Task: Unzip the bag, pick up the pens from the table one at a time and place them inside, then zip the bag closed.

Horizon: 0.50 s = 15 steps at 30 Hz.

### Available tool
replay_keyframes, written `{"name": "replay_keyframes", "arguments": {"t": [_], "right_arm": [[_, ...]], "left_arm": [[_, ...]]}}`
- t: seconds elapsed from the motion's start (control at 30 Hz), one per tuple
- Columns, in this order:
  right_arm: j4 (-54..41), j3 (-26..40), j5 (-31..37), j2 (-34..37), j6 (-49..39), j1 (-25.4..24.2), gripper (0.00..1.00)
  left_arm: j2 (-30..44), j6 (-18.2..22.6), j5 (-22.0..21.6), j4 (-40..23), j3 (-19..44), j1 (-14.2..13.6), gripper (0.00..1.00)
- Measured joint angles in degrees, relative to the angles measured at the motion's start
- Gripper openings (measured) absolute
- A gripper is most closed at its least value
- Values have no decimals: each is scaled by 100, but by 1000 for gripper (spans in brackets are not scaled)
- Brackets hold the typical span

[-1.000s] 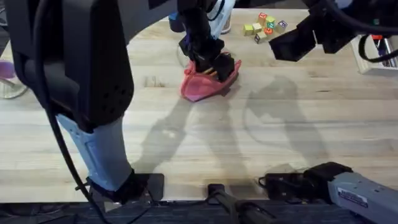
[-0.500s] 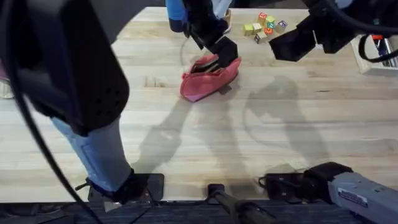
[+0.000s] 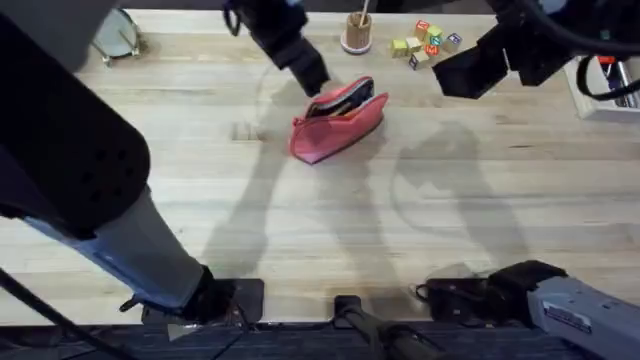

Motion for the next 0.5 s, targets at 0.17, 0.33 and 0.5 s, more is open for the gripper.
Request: {"name": "replay_keyframes", "arguments": {"t": [0.17,0.33,0.5], "right_arm": [[0,1,0,0,0,0,997],[1,0,0,0,0,0,998],[0,0,0,0,0,0,997]], "left_arm": [[-73,571,425,-251,0,551,996],[-210,1292,1060,-472,-15,1197,997],[-399,1993,1615,-587,-475,1868,997]]}}
